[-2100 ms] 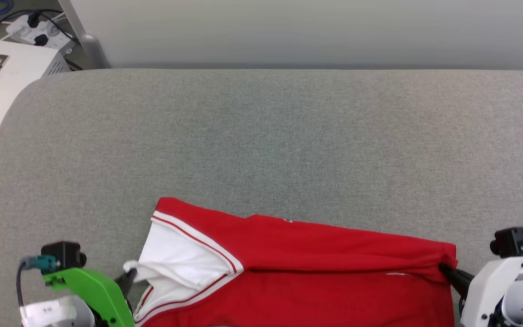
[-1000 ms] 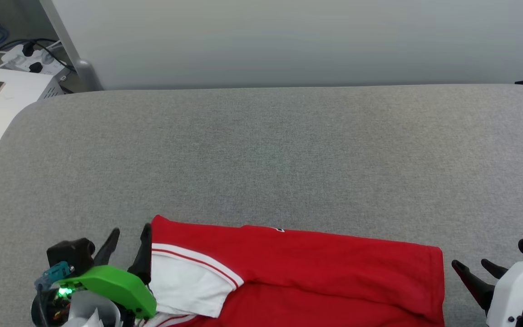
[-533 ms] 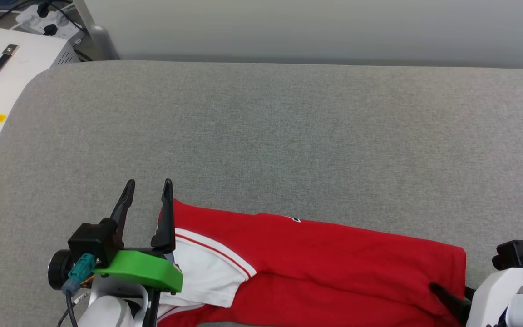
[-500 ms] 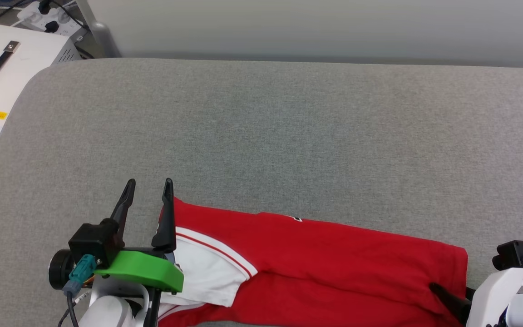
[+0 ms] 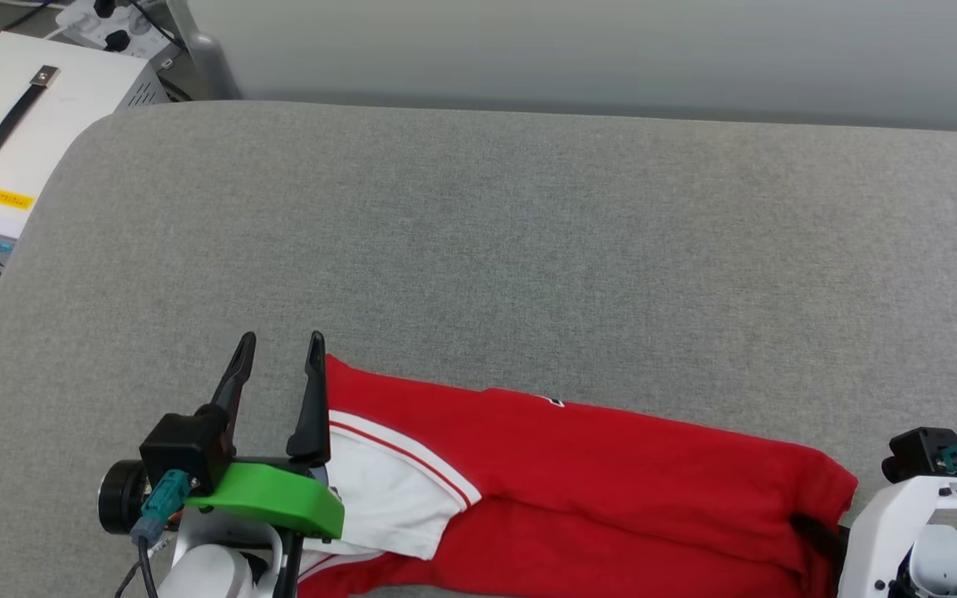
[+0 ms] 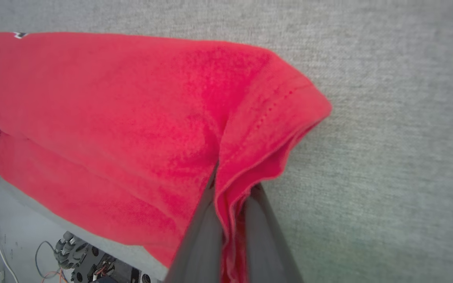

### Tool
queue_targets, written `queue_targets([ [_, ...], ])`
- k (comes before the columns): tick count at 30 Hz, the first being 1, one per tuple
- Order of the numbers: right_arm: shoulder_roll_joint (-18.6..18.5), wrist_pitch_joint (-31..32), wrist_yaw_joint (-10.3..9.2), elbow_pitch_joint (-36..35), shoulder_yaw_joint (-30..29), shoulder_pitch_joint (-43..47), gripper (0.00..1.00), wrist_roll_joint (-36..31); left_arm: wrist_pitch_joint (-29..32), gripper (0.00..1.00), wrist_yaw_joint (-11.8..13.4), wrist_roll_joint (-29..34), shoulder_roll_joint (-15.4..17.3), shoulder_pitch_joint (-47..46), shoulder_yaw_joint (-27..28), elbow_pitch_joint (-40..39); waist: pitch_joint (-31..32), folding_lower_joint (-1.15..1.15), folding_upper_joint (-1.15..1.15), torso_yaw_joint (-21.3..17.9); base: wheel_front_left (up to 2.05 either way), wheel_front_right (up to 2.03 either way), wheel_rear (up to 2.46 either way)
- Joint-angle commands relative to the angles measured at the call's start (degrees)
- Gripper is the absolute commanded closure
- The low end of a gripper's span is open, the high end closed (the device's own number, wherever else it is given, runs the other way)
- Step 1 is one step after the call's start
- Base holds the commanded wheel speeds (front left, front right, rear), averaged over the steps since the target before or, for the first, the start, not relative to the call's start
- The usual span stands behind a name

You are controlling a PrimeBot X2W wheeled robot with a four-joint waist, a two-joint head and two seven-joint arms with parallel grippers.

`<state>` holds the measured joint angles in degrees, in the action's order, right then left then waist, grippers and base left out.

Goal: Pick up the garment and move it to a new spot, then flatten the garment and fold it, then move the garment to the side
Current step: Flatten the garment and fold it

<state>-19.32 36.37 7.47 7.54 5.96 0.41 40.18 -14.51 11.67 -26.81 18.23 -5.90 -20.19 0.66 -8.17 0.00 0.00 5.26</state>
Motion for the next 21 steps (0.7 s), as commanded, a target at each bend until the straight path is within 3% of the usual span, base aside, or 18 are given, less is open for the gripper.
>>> queue_targets([
  [1,-0.1,0.1,0.02,0.0,0.1,-0.4,1.0,-0.2,0.2,0.0,0.3,0.5,0.5,0.4,-0.1,0.0,1.4,0.0,0.0,-0.8,0.0,0.0,0.0],
  [7,-1.9,2.3,0.02,-1.0,-4.4,0.4,1.0,-1.2,1.5,0.0,1.1,1.0,1.5,1.3,-0.4,-0.3,3.7,0.0,0.0,-2.0,0.0,0.0,0.0],
  [16,-3.6,6.5,0.02,-1.7,-15.9,3.1,1.0,-3.1,2.7,0.0,1.8,0.9,1.7,2.7,-1.1,-1.2,4.5,0.0,0.0,-3.9,0.0,0.0,0.0],
  [21,-2.3,8.5,0.02,-2.9,-19.1,3.3,1.0,-0.9,2.9,0.0,2.1,0.8,1.6,2.8,-1.4,-1.2,4.6,0.0,0.0,-4.5,0.0,0.0,0.0],
])
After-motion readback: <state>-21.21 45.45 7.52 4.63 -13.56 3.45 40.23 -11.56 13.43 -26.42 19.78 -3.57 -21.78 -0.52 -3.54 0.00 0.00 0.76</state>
